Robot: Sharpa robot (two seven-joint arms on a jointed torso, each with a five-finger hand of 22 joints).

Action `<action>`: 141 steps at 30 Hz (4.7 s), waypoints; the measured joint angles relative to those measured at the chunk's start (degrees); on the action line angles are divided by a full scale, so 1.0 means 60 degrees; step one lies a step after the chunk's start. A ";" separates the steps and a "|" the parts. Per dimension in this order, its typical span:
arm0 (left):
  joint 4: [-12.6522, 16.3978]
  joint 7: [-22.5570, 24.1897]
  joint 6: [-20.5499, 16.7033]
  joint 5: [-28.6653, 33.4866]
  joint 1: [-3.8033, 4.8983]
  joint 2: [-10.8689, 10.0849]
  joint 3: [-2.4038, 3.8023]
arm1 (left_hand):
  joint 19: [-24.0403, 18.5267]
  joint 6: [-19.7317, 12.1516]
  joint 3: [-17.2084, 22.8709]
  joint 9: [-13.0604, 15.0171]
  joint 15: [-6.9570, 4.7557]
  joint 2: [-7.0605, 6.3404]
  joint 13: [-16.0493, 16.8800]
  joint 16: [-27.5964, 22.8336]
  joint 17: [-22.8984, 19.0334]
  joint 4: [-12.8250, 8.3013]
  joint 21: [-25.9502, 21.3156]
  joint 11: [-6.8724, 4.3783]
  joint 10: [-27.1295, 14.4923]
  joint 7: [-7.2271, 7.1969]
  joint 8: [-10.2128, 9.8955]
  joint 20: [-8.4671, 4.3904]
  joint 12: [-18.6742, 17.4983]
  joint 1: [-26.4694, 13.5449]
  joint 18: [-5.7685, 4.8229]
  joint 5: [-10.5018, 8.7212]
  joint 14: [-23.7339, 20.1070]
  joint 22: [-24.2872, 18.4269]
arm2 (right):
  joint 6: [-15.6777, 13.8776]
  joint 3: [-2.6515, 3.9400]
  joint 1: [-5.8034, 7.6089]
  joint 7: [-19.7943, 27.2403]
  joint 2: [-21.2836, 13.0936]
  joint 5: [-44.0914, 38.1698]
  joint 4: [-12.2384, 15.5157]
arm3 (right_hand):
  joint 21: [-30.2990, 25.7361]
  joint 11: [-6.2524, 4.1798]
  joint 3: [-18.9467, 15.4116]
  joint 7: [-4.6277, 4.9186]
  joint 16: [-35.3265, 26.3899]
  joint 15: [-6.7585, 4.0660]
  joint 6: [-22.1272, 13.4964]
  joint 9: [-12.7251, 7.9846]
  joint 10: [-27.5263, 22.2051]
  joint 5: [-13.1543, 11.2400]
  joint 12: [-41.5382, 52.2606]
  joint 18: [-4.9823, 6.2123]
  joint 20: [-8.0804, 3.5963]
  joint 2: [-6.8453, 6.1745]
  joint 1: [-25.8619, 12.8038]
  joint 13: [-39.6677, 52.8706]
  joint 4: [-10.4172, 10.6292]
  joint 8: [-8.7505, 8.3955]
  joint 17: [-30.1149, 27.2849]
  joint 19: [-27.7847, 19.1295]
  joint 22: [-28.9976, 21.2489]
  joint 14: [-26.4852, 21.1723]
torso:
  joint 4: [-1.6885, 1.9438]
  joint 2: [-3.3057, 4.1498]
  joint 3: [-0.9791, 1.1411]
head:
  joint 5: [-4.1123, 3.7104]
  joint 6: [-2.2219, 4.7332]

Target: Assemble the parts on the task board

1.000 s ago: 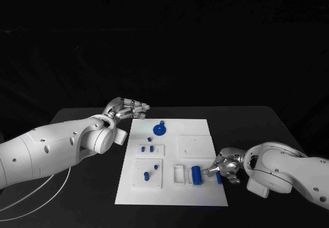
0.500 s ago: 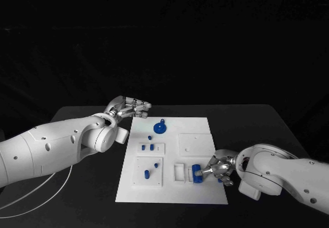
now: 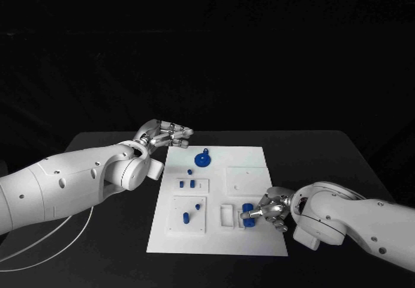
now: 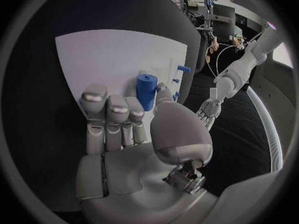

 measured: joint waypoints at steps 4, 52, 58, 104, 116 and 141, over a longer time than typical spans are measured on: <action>0.0006 -0.0004 0.0012 0.0001 0.0000 0.0006 0.0000 | 0.0000 0.0000 0.0000 0.0000 0.0000 0.0000 0.0000 0.0000 0.0000 0.0000 0.0000 0.0000 0.0000 0.0000 0.0000 0.0000 0.0000 0.0000 0.0000 0.0033 0.0000 -0.0020 | -0.0105 -0.0076 0.0014 0.0012 0.0072 -0.0004 -0.0064 | 0.0000 0.0000 -0.0022 0.0000 0.0000 0.0000 0.0000 0.1313 0.0000 0.0022 0.0038 -0.0001 0.0000 0.0001 0.0001 0.0000 -0.0082 -0.0002 0.0012 0.0000 0.0000 0.0000 | 0.0000 -0.0001 -0.0005 | 0.0018 -0.0018; -0.0053 -0.0065 0.0060 0.0009 0.0001 0.0041 -0.0002 | -0.0002 0.0001 0.0001 0.0000 0.0000 -0.0001 0.0000 0.0000 0.0002 -0.0054 0.0000 0.0000 0.0000 0.0001 0.0000 0.0000 0.0000 0.0001 0.0001 0.0134 0.0000 -0.0108 | -0.0900 -0.0288 0.0471 -0.0239 -0.0052 0.0870 0.0764 | -0.0036 -0.0150 0.1899 -0.0223 -0.0039 -0.0001 0.0975 -0.4615 0.0054 -0.0259 -0.0045 -0.0080 -0.0037 -0.0025 -0.0230 -0.0085 -0.0708 -0.0076 -0.0023 0.0037 -0.0003 0.0038 | -0.0012 -0.0006 -0.0004 | 0.0229 0.0086; -0.0058 -0.0077 0.0069 0.0010 0.0001 0.0073 -0.0003 | -0.0002 0.0001 0.0025 0.0000 0.0000 -0.0001 0.0000 0.0000 0.0002 -0.0079 0.0036 0.0000 0.0000 0.0001 0.0000 -0.0001 0.0000 0.0001 0.0000 0.0134 0.0000 -0.0160 | -0.0886 -0.0309 0.0479 -0.0256 0.0257 0.0880 0.0693 | -0.0036 -0.0136 0.1871 -0.0225 -0.0039 -0.0001 0.1007 -0.4615 0.0068 -0.0298 -0.0045 -0.0080 -0.0037 0.0001 -0.0257 -0.0086 -0.0681 -0.0077 -0.0023 0.0037 -0.0004 0.0037 | -0.0015 -0.0007 -0.0005 | 0.0261 0.0088; -0.0031 -0.0237 0.0154 0.0011 0.0003 0.0072 -0.0003 | 0.0204 -0.0033 0.0025 0.0000 -0.0088 -0.0001 0.0000 0.0000 0.0002 -0.0079 0.0180 0.0000 0.0000 0.0035 0.0000 -0.0068 0.0000 0.0000 -0.0001 0.0134 0.0258 -0.0281 | -0.0313 -0.0510 0.0579 -0.0315 0.0931 -0.0004 0.0243 | -0.0185 -0.0171 0.0394 -0.0287 -0.0224 -0.0018 0.1150 -0.4336 0.0030 -0.1128 -0.0306 -0.0080 -0.0071 -0.0421 -0.0562 -0.0411 0.0690 -0.0031 -0.0068 0.0001 -0.0005 0.0012 | -0.0011 0.0003 0.0005 | 0.0408 0.0014; -0.0020 -0.0279 0.0162 0.0007 0.0003 0.0055 -0.0003 | 0.0204 -0.0033 0.0025 0.0000 -0.0088 -0.0001 0.0000 0.0000 0.0002 -0.0079 0.0180 0.0000 0.0000 0.0034 0.0000 -0.0068 0.0000 0.0001 -0.0001 0.0133 0.0258 -0.0280 | -0.0297 -0.0535 0.0581 -0.0295 0.0797 -0.0109 0.0433 | -0.0185 -0.0174 0.0603 -0.0278 -0.0224 -0.0018 0.1130 -0.4323 0.0027 -0.1294 -0.0306 -0.0081 -0.0071 -0.0681 -0.0441 -0.0430 0.0771 -0.0081 -0.0049 0.0001 -0.0005 0.0013 | -0.0012 0.0004 0.0016 | 0.0376 0.0105; -0.0028 -0.0316 0.0184 0.0002 0.0003 0.0034 -0.0003 | 0.0203 -0.0033 0.0025 0.0000 -0.0088 -0.0001 0.0000 0.0000 0.0003 -0.0079 0.0180 0.0000 0.0000 0.0034 0.0000 -0.0068 0.0000 0.0001 -0.0001 0.0133 0.0258 -0.0278 | 0.0097 -0.0542 0.0564 0.0281 0.0436 -0.0154 0.0756 | -0.0185 -0.0207 0.0850 -0.0345 -0.0223 -0.0017 0.1267 -0.4397 0.0066 -0.1261 -0.0305 -0.0081 -0.0070 -0.0279 -0.0009 -0.0393 -0.0641 -0.0051 0.0015 0.0001 -0.0005 0.0013 | -0.0018 0.0004 0.0011 | 0.0335 0.0089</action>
